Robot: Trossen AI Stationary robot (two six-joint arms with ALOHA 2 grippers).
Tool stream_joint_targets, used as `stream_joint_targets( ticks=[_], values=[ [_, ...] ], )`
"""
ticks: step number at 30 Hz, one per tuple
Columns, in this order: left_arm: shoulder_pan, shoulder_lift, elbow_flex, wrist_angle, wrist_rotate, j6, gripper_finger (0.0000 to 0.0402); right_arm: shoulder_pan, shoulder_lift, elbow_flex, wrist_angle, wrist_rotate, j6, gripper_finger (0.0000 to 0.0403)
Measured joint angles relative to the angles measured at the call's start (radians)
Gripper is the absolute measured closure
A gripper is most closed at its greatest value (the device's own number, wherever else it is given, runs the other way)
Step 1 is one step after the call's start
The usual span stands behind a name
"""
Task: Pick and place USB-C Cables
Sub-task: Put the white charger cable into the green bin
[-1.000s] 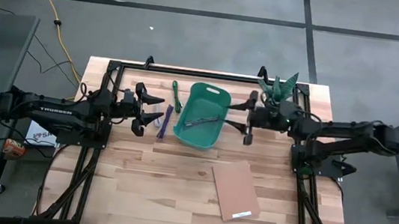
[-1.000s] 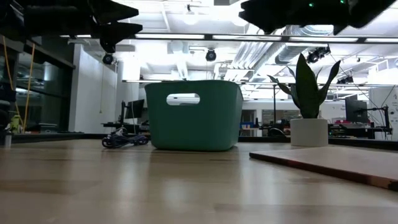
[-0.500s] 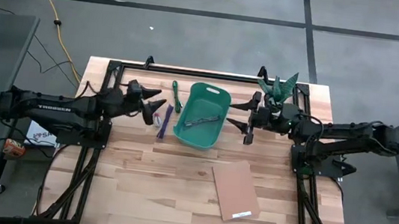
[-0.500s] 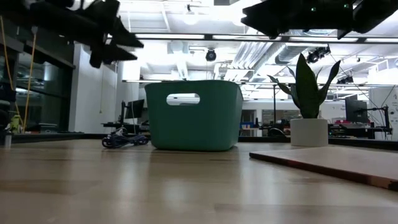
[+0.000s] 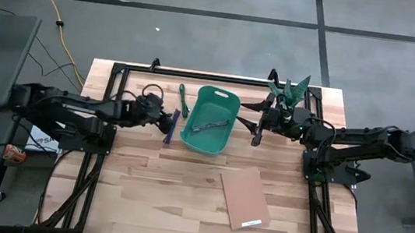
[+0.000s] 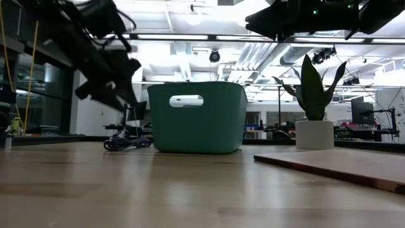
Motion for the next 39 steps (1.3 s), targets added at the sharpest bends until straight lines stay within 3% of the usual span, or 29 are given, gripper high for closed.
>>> stream_joint_targets(
  ticks=[6, 16, 23, 30, 34, 39],
  values=[
    [-0.002, 0.138, 0.0, -0.017, -0.025, -0.163, 0.0179, -0.003, 0.0, 0.0, -0.008, 0.0, -0.001, 0.0187],
    [-0.066, 0.275, 0.0, -0.022, -0.181, -0.432, 0.021, -0.003, 0.0, 0.001, -0.017, 0.0, -0.028, 0.0187],
    [-0.064, 0.399, 0.0, 0.015, -0.178, -0.504, 0.0222, -0.003, 0.0, 0.001, -0.017, 0.001, -0.03, 0.0187],
    [-0.05, 0.486, 0.004, 0.077, -0.24, -0.486, 0.0233, -0.003, 0.0, 0.001, -0.017, 0.001, -0.03, 0.0187],
    [-0.053, 0.469, 0.003, 0.042, -0.245, -0.471, 0.0276, -0.003, 0.0, 0.001, -0.013, 0.001, -0.058, 0.0187],
    [-0.055, 0.372, -0.002, 0.001, -0.279, -0.389, 0.0379, -0.003, 0.0, 0.001, -0.013, 0.001, -0.064, 0.0187]
  ],
)
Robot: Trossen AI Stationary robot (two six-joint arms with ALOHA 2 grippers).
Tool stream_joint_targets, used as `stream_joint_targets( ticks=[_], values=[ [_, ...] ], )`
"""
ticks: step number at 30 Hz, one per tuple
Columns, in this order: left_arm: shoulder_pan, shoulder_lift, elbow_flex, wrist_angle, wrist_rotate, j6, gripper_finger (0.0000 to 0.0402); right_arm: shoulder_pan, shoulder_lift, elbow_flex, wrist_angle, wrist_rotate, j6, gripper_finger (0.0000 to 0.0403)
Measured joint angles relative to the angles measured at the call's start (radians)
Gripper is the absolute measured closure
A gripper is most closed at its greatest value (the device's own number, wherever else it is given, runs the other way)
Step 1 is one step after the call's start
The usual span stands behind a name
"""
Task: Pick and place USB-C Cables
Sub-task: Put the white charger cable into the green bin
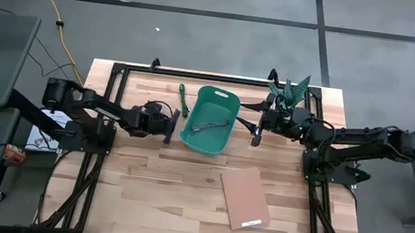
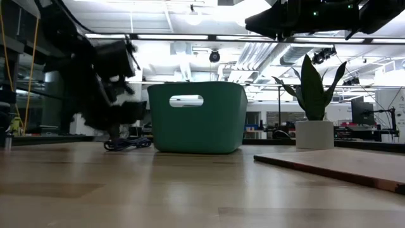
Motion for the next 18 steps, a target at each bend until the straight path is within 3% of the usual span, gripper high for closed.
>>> stream_joint_targets(
  ticks=[8, 12, 15, 18],
  values=[
    [-0.003, -0.224, 0.0, 0.022, -0.125, 0.187, 0.039, 0.0, 0.0, 0.0, -0.006, 0.018, -0.023, 0.0187],
    [-0.003, -0.342, 0.0, 0.187, -0.135, 0.417, 0.0395, 0.0, 0.0, 0.0, -0.006, 0.042, -0.026, 0.0187],
    [0.015, -0.423, 0.001, 0.398, -0.007, 0.689, 0.0395, 0.0, 0.0, 0.0, -0.006, 0.044, -0.026, 0.0187],
    [0.047, -0.483, 0.001, 0.61, 0.241, 0.84, 0.0396, 0.0, 0.0, 0.0, -0.006, 0.041, 0.01, 0.0187]
  ],
)
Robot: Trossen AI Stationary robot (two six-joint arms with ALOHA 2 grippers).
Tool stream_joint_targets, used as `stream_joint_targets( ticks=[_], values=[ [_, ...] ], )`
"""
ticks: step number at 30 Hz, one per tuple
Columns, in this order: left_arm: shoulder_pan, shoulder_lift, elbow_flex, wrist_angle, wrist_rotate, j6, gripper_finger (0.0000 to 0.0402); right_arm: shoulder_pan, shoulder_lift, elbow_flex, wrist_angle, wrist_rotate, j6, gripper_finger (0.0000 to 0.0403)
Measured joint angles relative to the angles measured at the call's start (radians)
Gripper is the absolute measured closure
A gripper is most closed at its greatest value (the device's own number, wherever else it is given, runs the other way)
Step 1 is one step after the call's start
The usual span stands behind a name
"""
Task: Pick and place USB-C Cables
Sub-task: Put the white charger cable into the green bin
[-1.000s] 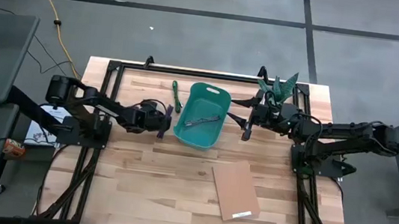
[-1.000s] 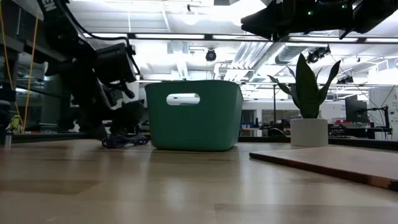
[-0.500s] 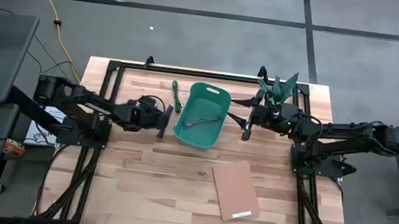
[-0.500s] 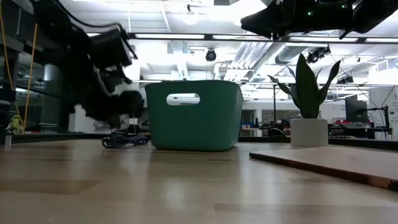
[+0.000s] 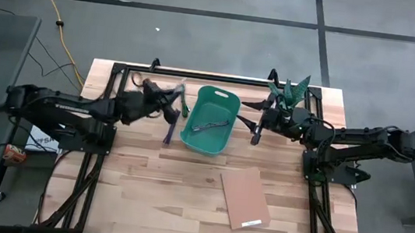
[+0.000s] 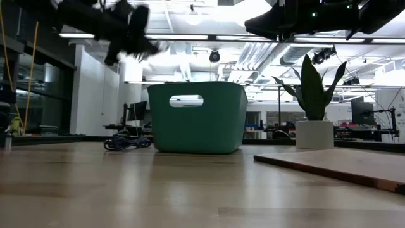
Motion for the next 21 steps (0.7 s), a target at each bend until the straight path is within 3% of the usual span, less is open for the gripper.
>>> stream_joint_targets(
  ticks=[3, 6, 10, 15, 21],
  values=[
    [0.02, -0.016, -0.009, 0.205, 0.224, 0.058, 0.0396, 0.0, 0.0, 0.0, 0.0, -0.008, 0.021, 0.0187],
    [0.037, 0.019, -0.021, 0.363, 0.378, 0.111, 0.0396, 0.0, 0.0, 0.0, -0.004, -0.046, 0.054, 0.0187],
    [0.054, 0.137, -0.023, 0.528, 0.443, 0.112, 0.0396, 0.0, 0.001, 0.0, -0.009, -0.143, 0.078, 0.0187],
    [0.053, 0.389, -0.023, 0.826, 0.572, 0.093, 0.0396, -0.007, 0.036, 0.003, 0.038, -0.131, 0.144, 0.0187],
    [0.053, 0.624, -0.016, 1.17, 0.598, 0.047, 0.0396, -0.036, 0.138, 0.003, 0.188, -0.138, 0.257, 0.0187]
  ],
)
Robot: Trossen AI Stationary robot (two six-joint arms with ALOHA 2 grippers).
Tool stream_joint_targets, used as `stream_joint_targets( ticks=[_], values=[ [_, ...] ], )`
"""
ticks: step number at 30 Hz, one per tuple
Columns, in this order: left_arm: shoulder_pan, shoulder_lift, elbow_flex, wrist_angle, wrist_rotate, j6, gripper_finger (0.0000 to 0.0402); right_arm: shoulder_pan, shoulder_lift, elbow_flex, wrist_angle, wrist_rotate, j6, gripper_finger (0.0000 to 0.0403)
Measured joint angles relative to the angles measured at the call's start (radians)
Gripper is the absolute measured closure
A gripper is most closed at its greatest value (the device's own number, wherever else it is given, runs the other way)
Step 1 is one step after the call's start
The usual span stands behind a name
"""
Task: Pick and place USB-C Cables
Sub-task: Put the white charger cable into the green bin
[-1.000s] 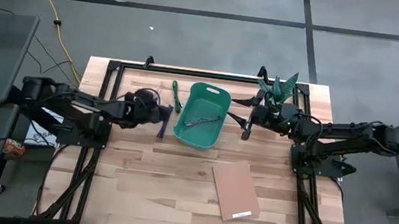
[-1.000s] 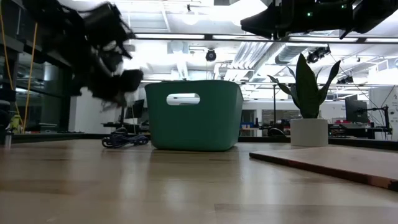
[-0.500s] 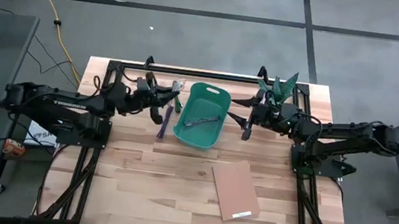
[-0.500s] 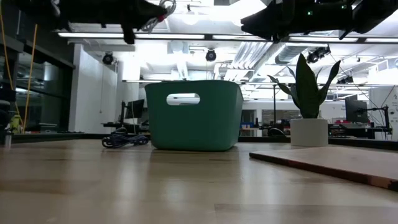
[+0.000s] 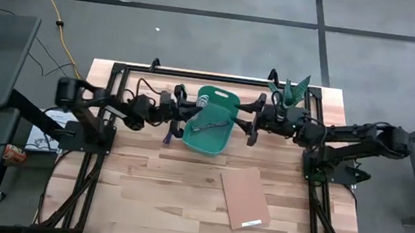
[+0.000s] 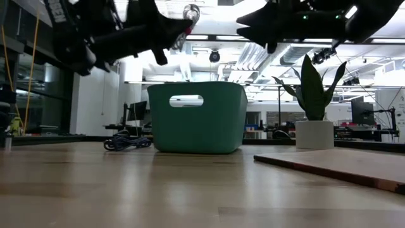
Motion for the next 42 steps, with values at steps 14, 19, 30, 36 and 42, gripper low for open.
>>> stream_joint_targets(
  ticks=[14, 19, 30, 36, 42],
  values=[
    [0.0, 0.087, 0.145, -0.117, 0.072, -0.012, 0.0396, -0.031, 0.24, 0.106, 0.202, -0.054, 0.125, 0.0153],
    [0.033, 0.087, 0.149, -0.163, 0.076, -0.049, 0.0396, -0.026, 0.261, 0.138, 0.188, -0.077, 0.082, 0.0131],
    [0.022, 0.087, 0.207, -0.259, 0.144, -0.049, 0.0396, -0.028, 0.262, 0.152, 0.175, -0.011, 0.097, 0.0123],
    [0.0, 0.087, 0.262, -0.346, 0.148, -0.063, 0.0396, -0.029, 0.262, 0.152, 0.2, -0.053, 0.102, 0.0123],
    [-0.003, 0.087, 0.259, -0.339, 0.147, -0.068, 0.0396, -0.029, 0.262, 0.151, 0.193, -0.056, 0.12, 0.0146]
  ],
)
